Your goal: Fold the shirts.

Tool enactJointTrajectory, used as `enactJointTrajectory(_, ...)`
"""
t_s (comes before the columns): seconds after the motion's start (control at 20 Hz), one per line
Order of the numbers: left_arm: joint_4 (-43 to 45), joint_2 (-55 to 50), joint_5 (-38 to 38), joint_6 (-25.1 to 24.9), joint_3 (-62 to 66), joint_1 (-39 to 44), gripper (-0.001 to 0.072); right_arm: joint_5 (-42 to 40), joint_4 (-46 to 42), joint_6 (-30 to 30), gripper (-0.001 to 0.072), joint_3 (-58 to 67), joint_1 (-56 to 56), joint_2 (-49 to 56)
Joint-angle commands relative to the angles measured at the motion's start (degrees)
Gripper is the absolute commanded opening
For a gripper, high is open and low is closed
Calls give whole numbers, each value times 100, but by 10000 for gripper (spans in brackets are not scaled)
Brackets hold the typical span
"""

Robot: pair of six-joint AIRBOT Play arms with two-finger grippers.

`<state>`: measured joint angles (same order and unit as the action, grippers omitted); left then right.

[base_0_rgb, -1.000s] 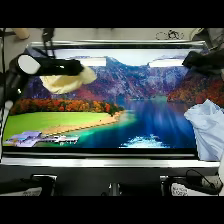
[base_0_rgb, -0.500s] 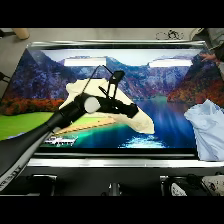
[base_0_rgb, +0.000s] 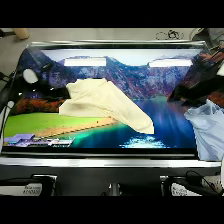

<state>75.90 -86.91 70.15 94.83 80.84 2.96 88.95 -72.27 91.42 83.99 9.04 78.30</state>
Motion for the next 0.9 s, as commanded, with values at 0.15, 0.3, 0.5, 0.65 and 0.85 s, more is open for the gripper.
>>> enactJointTrajectory(0.15, -688, -37, -850, -313, -1440, -916, 713, -487, 570, -476, 685, -1495, -2, 378)
enactJointTrajectory(0.3, -758, -254, -1217, -382, -1478, -791, 712, -623, 616, -579, 686, -2026, -2, 472)
enactJointTrajectory(0.5, -855, -503, -1471, -382, -1475, -597, 620, -973, 745, -579, 686, -2695, -2, 496)
enactJointTrajectory(0.65, -922, -487, -1572, -505, -1456, -481, 86, -1591, 892, -577, 687, -3095, -2, 498)
enactJointTrajectory(0.85, -927, -179, -1565, -857, -1447, -341, 25, -2011, 1652, -743, 686, -3252, -2, 796)
